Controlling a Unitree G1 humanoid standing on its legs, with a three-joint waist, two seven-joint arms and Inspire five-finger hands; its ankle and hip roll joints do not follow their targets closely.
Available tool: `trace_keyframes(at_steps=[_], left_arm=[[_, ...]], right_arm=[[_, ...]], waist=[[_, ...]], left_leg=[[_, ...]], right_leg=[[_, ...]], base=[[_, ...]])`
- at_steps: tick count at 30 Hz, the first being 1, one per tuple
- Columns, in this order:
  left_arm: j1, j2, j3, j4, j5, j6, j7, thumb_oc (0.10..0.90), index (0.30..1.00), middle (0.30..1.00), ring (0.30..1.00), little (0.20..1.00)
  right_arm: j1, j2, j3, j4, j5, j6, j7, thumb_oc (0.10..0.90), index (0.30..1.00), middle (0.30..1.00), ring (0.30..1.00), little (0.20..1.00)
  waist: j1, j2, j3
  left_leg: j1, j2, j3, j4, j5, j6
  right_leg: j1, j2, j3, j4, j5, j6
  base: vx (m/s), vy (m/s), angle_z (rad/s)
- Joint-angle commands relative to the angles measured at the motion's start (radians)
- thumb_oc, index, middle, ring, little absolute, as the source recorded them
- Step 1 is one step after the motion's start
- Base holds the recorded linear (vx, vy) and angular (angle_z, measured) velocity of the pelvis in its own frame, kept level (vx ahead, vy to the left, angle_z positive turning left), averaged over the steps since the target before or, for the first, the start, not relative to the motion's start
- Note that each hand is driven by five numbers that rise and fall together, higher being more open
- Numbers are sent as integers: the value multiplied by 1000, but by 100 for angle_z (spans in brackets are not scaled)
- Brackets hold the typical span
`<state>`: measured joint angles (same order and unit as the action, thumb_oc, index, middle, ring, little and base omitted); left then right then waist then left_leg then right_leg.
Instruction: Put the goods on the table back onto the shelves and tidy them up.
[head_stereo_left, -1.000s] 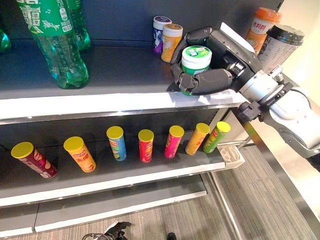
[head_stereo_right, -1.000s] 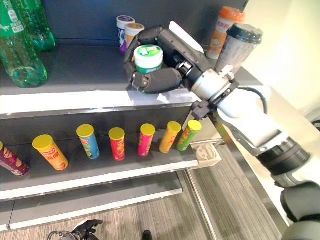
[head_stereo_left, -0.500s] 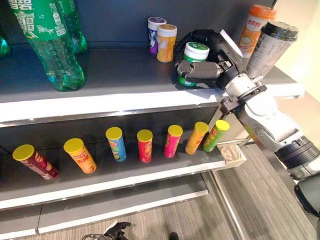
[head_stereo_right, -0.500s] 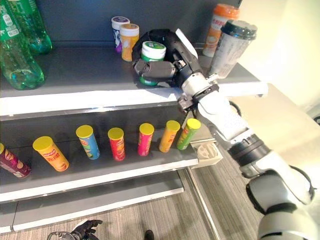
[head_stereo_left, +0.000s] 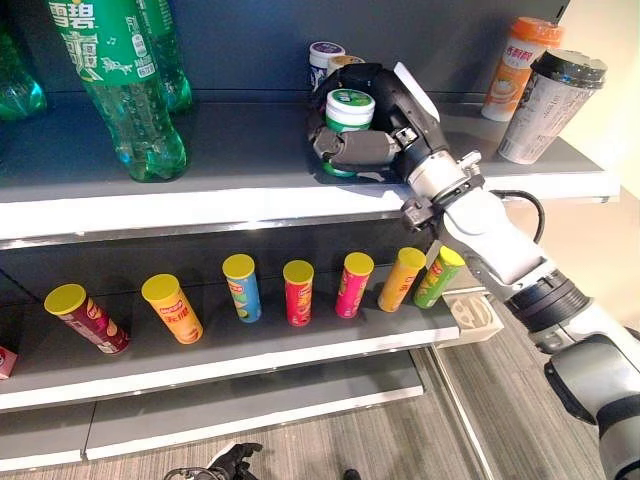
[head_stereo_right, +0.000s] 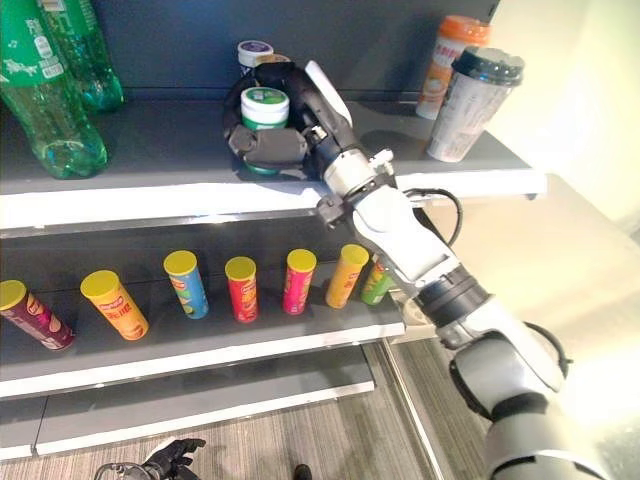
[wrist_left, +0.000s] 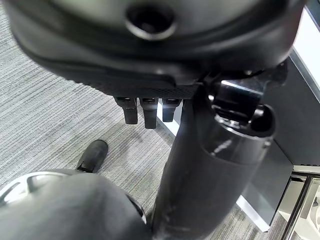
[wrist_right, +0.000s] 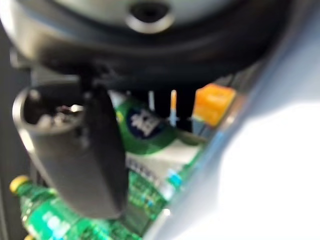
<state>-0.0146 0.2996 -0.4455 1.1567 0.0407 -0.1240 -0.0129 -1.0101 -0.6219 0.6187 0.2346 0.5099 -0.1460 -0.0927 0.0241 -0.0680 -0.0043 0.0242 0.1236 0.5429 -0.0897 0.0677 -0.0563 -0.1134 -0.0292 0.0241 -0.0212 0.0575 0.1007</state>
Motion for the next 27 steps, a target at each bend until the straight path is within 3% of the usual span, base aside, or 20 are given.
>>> trace_keyframes(at_steps=[1,2,3,4,5,6,16,27], left_arm=[[-32,52,2,-10,-3,-27,-2,800,900,900,900,900],[-32,52,3,-10,-4,-27,-2,800,900,900,900,900],[-33,53,6,-10,-6,-27,-1,800,900,900,900,900],[-30,55,13,-7,-11,-27,1,800,900,900,900,900],[-31,55,13,-7,-11,-27,1,800,900,900,900,900],[-31,56,15,-5,-12,-26,2,800,900,900,900,900],[-30,57,29,-5,-14,-29,8,800,900,900,900,900],[-29,49,61,-5,-8,-29,23,800,900,900,900,900]], right_arm=[[-108,40,-45,125,-39,-29,-8,400,300,300,300,300],[-108,42,-47,131,-44,-28,-8,400,300,300,300,300],[-108,41,-49,133,-49,-26,-8,456,385,385,385,385],[-111,33,-51,140,-59,-25,-13,750,825,825,825,825],[-111,33,-51,140,-59,-25,-13,750,825,825,825,825],[-113,28,-51,142,-65,-25,-16,800,900,900,900,900],[-126,-63,-76,79,-83,-43,-33,800,900,900,900,900],[-64,-258,-166,-207,-23,-118,-36,800,900,900,900,900]], waist=[[38,-66,-14],[38,-66,-14],[39,-66,-14],[37,-66,-13],[37,-66,-13],[37,-65,-11],[22,-55,-11],[-9,-44,-22]], left_leg=[[102,-13,-59,2,-132,-36],[101,-13,-61,2,-132,-36],[100,-14,-62,2,-132,-36],[99,-14,-62,2,-132,-35],[99,-14,-62,2,-132,-35],[101,-15,-62,2,-133,-35],[112,-18,-56,2,-140,-33],[129,-17,-41,2,-145,-37]], right_leg=[[20,-4,0,-23,73,59],[20,-4,-1,-23,74,59],[20,-5,-1,-23,74,59],[18,-7,-2,-22,75,59],[17,-7,-2,-22,75,60],[20,-8,-2,-22,75,60],[23,-9,6,-24,77,62],[26,-7,12,-18,65,63]], base=[[0,0,0],[0,0,0],[0,0,0],[0,0,0],[-7,23,3],[0,0,0],[0,0,0],[0,-2,-3]])
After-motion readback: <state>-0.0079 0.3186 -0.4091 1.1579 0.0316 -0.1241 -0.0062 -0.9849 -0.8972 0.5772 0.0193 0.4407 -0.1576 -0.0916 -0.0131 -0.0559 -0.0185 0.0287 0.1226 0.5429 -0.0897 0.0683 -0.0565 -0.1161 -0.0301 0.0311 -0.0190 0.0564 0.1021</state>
